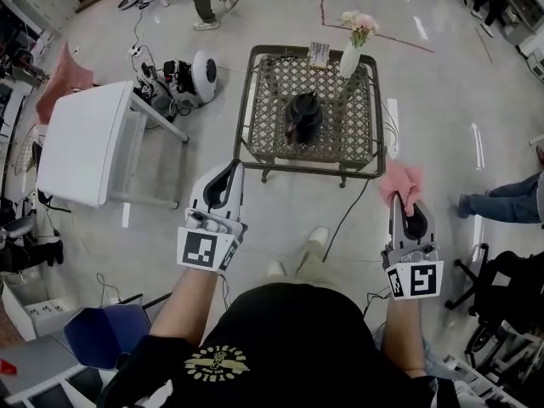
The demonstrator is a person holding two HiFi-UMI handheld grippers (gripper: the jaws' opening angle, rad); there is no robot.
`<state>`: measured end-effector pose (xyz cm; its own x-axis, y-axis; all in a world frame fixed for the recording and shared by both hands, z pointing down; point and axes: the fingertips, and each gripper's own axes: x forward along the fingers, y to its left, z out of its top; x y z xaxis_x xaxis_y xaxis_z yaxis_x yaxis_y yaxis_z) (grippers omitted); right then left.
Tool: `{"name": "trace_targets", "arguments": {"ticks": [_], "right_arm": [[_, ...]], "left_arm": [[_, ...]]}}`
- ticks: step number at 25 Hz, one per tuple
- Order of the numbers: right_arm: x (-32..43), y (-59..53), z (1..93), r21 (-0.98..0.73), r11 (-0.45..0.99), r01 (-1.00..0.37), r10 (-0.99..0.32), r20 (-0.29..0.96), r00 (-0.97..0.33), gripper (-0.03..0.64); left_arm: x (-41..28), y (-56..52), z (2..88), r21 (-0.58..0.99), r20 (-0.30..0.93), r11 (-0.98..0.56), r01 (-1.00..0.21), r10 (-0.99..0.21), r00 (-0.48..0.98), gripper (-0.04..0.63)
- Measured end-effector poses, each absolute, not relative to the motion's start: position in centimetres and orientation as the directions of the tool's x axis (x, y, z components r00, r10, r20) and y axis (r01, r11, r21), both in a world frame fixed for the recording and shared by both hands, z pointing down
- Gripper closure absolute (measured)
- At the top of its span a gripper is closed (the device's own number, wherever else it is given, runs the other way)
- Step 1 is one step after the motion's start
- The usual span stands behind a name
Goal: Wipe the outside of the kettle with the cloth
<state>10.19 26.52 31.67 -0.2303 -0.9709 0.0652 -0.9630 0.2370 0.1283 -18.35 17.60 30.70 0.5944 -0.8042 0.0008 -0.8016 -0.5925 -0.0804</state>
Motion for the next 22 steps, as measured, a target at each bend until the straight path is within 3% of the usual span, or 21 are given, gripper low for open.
{"name": "trace_targets", "arguments": {"ticks": [22], "right_arm": [[18.3, 15.0, 32.2, 0.099, 0.357, -0.929, -0.934, 0.050, -0.354, 0.574]], "left_arm": [[-10.2, 9.7, 31.5, -0.088, 0.055, -0.543, -0.835, -0.840, 0.540, 0.588]]}}
